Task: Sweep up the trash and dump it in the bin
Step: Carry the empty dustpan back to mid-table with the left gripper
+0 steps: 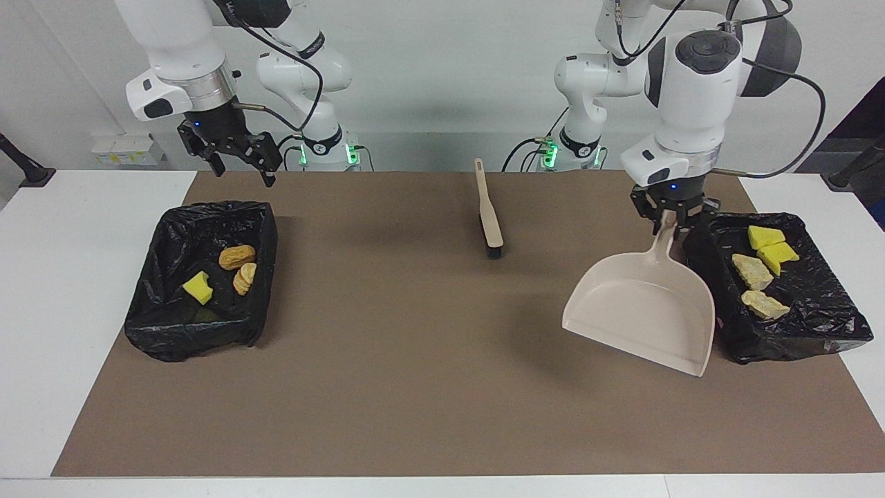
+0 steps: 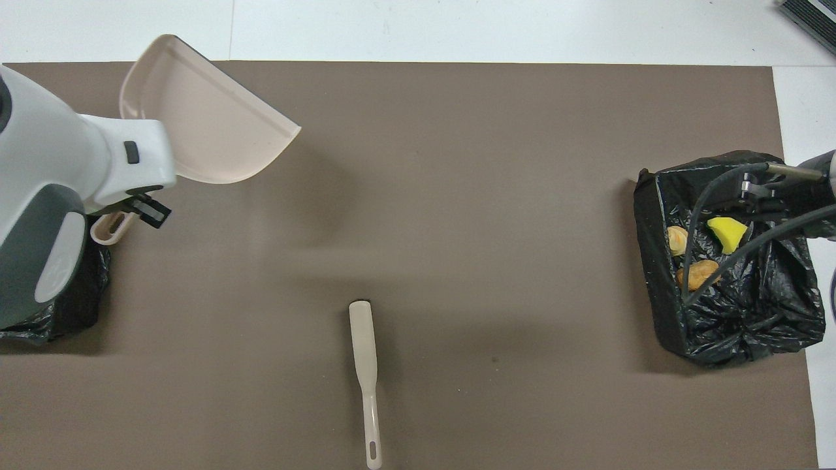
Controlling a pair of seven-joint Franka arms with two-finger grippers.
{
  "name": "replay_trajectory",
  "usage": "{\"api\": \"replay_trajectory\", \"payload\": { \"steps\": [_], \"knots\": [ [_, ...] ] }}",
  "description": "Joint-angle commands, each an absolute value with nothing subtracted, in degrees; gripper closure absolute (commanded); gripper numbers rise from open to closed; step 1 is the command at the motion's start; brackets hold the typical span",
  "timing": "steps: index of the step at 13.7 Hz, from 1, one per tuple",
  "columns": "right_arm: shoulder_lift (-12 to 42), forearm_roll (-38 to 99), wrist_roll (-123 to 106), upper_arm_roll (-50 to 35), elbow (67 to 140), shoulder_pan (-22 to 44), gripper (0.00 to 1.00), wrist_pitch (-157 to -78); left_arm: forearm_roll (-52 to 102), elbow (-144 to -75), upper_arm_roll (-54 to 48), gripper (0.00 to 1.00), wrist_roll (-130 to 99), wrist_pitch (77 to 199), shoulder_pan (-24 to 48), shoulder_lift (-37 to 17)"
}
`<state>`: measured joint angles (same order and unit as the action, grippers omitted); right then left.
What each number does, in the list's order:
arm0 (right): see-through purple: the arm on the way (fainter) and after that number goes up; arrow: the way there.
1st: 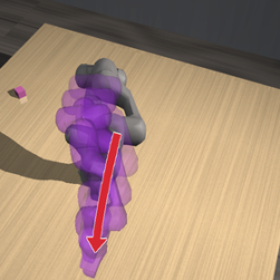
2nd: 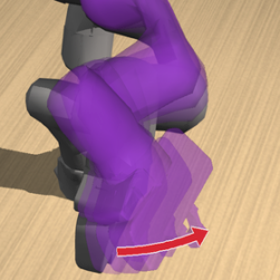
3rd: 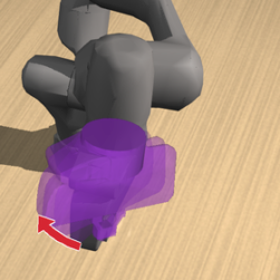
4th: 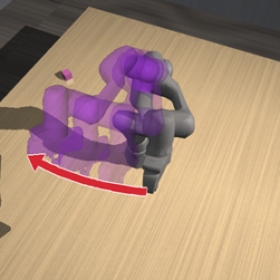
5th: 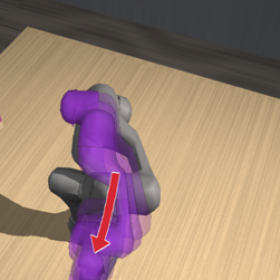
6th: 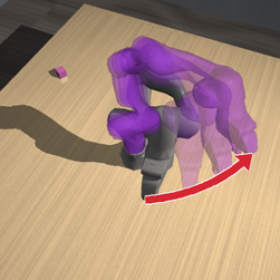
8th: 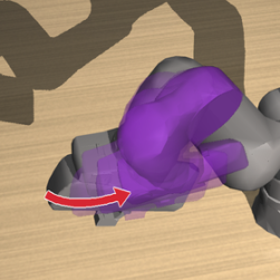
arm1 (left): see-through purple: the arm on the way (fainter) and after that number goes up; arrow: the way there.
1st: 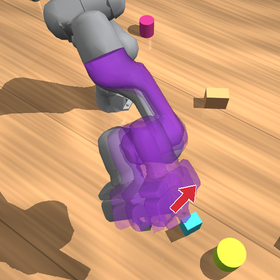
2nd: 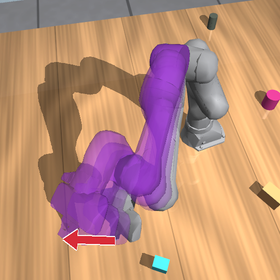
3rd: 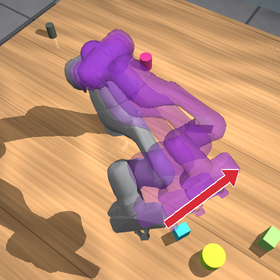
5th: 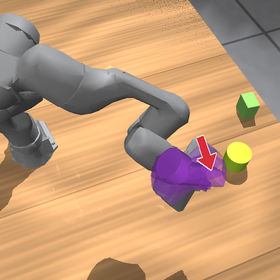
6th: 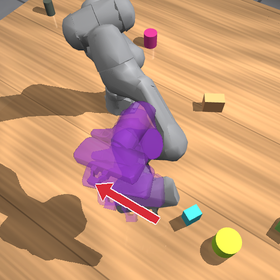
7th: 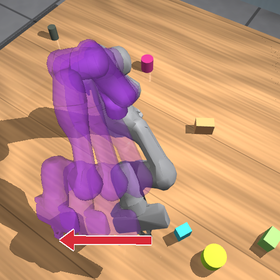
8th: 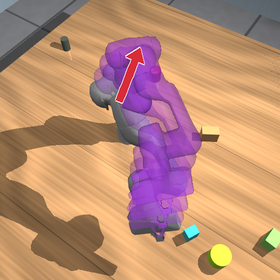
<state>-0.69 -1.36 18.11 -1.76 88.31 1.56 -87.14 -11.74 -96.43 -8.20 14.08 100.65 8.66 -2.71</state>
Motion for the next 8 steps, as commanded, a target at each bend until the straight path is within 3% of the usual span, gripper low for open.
{"api": "replay_trajectory", "payload": {
  "steps": [1, 5, 8],
  "knots": [
    [-0.4, -0.4, 16.9, -2.0, 87.5, 0.8, 0.00, -86.3, -6.6, -97.3, -7.1, 1.00, 2.8, 101.5, 14.9, -2.5],
    [-0.4, -0.4, 16.9, -2.0, 87.5, 0.9, 0.00, -86.3, 0.9, -99.2, -7.2, 1.00, -2.7, 105.2, 20.7, -5.5],
    [-0.4, -0.4, 16.9, -2.0, 87.5, 0.9, 0.00, -86.3, 1.9, -99.2, -7.2, 1.00, -10.6, 113.3, 25.2, -13.3]
  ]
}}
